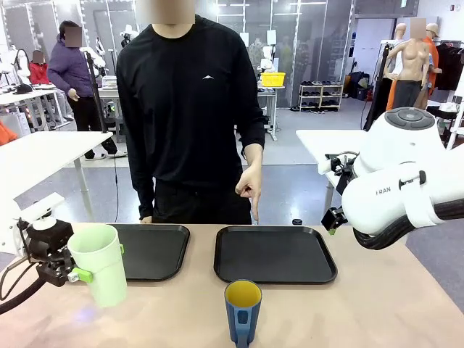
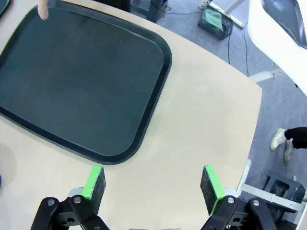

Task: Sort and store the cups by type.
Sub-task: Place the picked Reusable plastic cup into the Flat Tray indicated by the person.

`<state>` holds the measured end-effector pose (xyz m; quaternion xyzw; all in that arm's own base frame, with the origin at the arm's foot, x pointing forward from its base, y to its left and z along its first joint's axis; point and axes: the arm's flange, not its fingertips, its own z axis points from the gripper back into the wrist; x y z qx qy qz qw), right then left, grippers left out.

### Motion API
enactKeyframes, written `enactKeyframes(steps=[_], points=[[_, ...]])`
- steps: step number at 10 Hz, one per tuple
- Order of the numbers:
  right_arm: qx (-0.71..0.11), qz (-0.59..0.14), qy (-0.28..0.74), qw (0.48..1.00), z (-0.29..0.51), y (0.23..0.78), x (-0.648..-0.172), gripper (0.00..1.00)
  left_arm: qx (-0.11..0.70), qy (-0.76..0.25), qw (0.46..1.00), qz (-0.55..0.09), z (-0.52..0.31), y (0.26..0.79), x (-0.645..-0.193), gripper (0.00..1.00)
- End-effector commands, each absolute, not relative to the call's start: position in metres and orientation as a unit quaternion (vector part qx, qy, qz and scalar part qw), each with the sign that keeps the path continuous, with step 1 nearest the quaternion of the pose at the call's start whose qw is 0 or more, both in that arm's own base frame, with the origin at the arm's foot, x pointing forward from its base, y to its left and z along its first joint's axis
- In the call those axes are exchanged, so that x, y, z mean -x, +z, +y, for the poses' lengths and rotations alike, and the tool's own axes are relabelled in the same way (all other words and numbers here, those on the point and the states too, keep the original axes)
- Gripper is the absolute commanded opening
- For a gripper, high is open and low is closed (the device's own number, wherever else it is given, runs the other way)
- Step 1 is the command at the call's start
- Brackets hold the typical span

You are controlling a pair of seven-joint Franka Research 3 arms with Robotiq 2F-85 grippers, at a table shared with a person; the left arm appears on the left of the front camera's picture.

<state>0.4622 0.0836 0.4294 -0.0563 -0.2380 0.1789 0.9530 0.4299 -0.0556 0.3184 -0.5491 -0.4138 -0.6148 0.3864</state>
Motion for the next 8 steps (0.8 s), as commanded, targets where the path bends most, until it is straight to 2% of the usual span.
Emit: enactKeyframes(steps=[1,2,3,8], points=[[0.064,-0.238,0.18,0.952,0.083,0.429,-0.462,1.0,0.548,-0.617,0.384,-0.414,-0.055,0.321,-0.431,0.4],[0.064,-0.238,0.18,0.952,0.083,0.429,-0.462,1.0,0.548,-0.617,0.384,-0.414,-0.055,0.321,-0.431,0.4],[0.064,-0.238,0.18,0.952,0.083,0.429,-0.462,1.0,0.549,-0.615,0.386,-0.414,-0.056,0.318,-0.43,0.9],[0.064,-0.238,0.18,0.952,0.083,0.429,-0.462,1.0,0.534,-0.616,0.387,-0.431,-0.12,0.33,-0.498,0.9]])
